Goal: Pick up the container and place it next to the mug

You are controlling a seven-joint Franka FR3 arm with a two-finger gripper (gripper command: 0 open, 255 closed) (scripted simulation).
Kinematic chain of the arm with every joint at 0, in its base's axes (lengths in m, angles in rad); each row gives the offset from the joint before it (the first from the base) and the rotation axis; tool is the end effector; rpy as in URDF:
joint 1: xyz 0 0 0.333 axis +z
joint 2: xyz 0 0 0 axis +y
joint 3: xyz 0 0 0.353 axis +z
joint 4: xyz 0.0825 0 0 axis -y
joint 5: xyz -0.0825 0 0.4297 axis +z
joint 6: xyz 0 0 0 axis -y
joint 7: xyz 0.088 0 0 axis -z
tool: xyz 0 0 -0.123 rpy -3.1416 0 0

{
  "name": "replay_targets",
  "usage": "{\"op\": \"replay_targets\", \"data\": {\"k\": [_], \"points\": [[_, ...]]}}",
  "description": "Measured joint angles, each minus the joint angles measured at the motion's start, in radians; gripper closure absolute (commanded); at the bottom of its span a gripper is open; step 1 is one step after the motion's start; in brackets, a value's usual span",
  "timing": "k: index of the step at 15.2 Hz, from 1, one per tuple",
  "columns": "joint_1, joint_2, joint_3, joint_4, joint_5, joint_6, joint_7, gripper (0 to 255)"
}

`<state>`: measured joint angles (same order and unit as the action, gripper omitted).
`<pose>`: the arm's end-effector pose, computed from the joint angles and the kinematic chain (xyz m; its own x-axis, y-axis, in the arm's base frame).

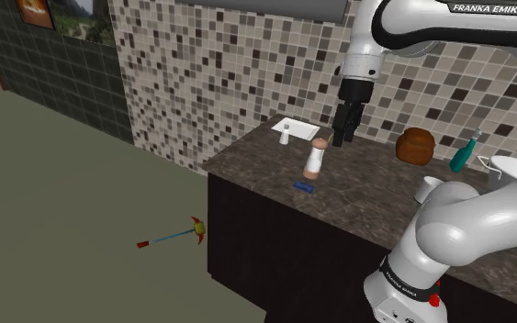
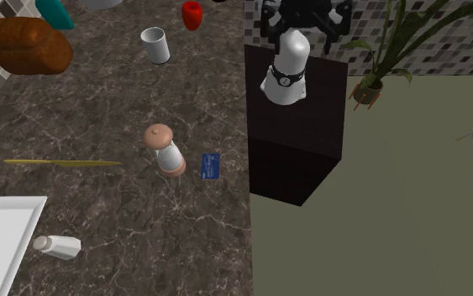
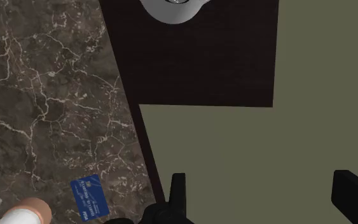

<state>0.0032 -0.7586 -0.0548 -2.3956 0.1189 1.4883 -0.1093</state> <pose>0.3203 -0.0051 0.5663 0.9877 0.0869 -0.1300 0.0641 -0.9832 -0.1709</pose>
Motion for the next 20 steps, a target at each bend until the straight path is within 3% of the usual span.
{"op": "replay_targets", "data": {"k": [4,13,20], "points": [[-0.010,0.039,-0.036,-0.002,-0.027,0.044,-0.050,0],[-0.051,0.221,-0.205,0.025,-0.120,0.218,-0.279,0],[-0.061,0.434,-0.330,0.144,-0.119,0.327,-0.465,0]]}}
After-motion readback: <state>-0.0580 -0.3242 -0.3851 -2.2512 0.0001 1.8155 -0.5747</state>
